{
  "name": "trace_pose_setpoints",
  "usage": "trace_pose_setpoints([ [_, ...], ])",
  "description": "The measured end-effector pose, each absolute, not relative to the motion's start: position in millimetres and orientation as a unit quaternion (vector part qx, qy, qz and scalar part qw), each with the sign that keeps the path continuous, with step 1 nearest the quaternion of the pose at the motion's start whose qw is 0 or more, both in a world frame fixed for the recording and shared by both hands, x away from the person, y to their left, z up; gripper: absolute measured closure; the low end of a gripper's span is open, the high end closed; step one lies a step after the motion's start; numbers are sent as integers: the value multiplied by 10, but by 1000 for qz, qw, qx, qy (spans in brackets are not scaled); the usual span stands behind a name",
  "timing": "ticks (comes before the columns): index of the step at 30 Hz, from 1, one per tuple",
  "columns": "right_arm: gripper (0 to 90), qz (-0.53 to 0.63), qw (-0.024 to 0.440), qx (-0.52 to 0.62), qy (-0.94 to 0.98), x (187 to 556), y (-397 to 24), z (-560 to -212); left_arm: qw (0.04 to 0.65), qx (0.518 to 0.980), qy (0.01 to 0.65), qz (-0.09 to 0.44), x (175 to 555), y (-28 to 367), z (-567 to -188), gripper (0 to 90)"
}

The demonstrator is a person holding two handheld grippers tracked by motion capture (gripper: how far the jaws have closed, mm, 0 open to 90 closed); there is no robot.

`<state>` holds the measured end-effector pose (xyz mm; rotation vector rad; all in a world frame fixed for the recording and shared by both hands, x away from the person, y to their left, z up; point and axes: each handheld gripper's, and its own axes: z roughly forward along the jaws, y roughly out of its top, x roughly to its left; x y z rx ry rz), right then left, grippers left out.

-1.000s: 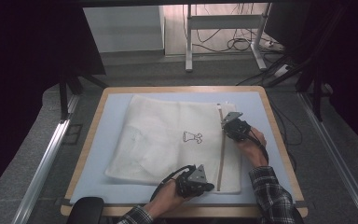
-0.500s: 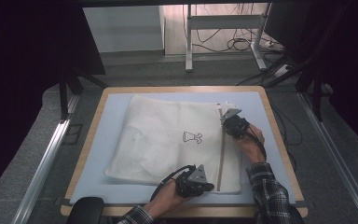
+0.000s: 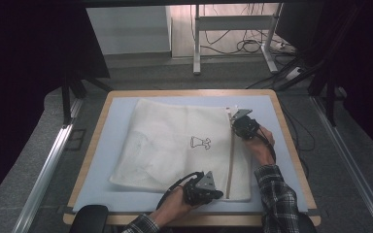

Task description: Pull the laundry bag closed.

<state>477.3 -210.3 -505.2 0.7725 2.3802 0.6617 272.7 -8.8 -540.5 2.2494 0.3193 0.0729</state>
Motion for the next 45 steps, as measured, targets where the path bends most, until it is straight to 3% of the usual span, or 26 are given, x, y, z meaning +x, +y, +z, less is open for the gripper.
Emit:
trace_pose_setpoints([
  [45, 848, 240, 270, 280, 889, 5126, -2097, -5039, 421, 898, 128, 29, 2728, -87, -5406, 897],
])
